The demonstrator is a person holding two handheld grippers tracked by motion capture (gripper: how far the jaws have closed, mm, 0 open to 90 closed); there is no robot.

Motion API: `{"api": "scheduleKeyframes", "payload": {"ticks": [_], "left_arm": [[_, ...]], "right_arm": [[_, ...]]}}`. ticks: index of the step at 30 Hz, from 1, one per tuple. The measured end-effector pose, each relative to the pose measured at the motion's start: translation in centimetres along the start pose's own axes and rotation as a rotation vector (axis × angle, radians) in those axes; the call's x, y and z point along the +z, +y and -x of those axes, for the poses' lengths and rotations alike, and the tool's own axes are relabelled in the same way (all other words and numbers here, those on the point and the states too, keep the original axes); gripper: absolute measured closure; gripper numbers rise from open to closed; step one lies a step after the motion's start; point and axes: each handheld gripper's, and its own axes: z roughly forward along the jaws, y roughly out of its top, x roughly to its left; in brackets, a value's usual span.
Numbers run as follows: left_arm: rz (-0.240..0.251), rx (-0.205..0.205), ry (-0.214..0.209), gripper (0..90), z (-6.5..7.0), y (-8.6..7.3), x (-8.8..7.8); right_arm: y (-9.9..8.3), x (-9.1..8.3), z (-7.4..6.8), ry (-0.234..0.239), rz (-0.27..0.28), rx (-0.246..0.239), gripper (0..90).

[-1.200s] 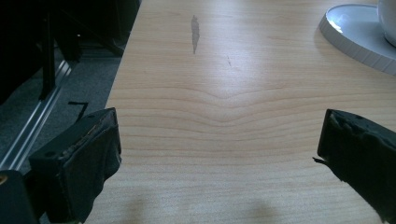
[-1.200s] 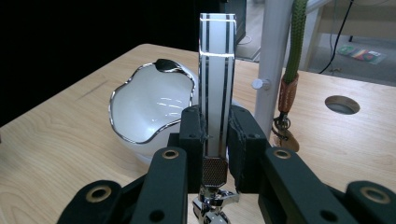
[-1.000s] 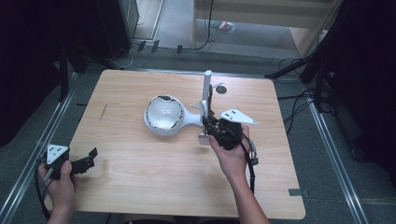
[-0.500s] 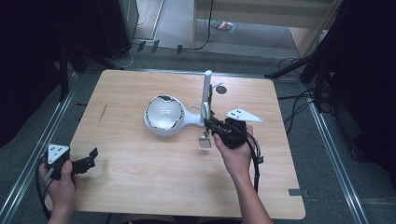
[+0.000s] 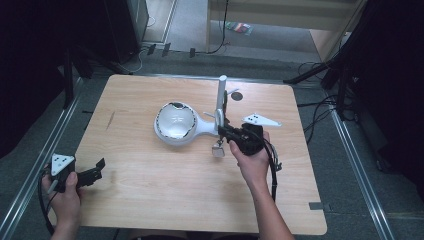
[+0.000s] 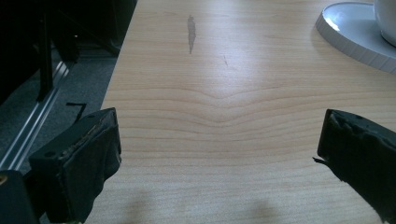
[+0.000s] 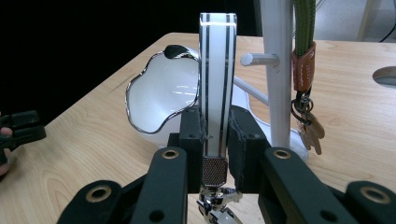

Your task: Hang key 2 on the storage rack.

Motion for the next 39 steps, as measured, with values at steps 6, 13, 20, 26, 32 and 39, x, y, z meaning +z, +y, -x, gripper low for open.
{"api": "scheduleKeyframes", "payload": {"ticks": [6, 13, 20, 26, 32, 39], "left_arm": [[0.000, 0.003, 0.002, 0.0, 0.0, 0.0, 0.0], [0.000, 0.002, 0.000, 0.0, 0.0, 0.0, 0.0], [0.001, 0.002, -0.001, 0.0, 0.0, 0.0, 0.0], [0.002, 0.003, -0.002, 0.0, 0.0, 0.0, 0.0], [0.001, 0.004, -0.001, 0.0, 0.1, 0.0, 0.0], [0.002, 0.005, 0.001, 0.0, 0.1, 0.0, 0.0]], "right_arm": [[0.1, 0.0, 0.5, 0.003, 0.002, 0.017, 78.0], [0.4, 0.3, 1.0, 0.014, -0.009, 0.039, 78.0], [0.4, 0.8, 1.5, 0.012, -0.008, 0.079, 77.9], [0.3, 0.9, 1.6, -0.009, 0.001, 0.087, 77.7], [0.4, 1.0, 1.9, -0.018, 0.011, 0.110, 77.2], [0.4, 1.1, 2.3, -0.061, 0.009, 0.129, 75.8]]}}
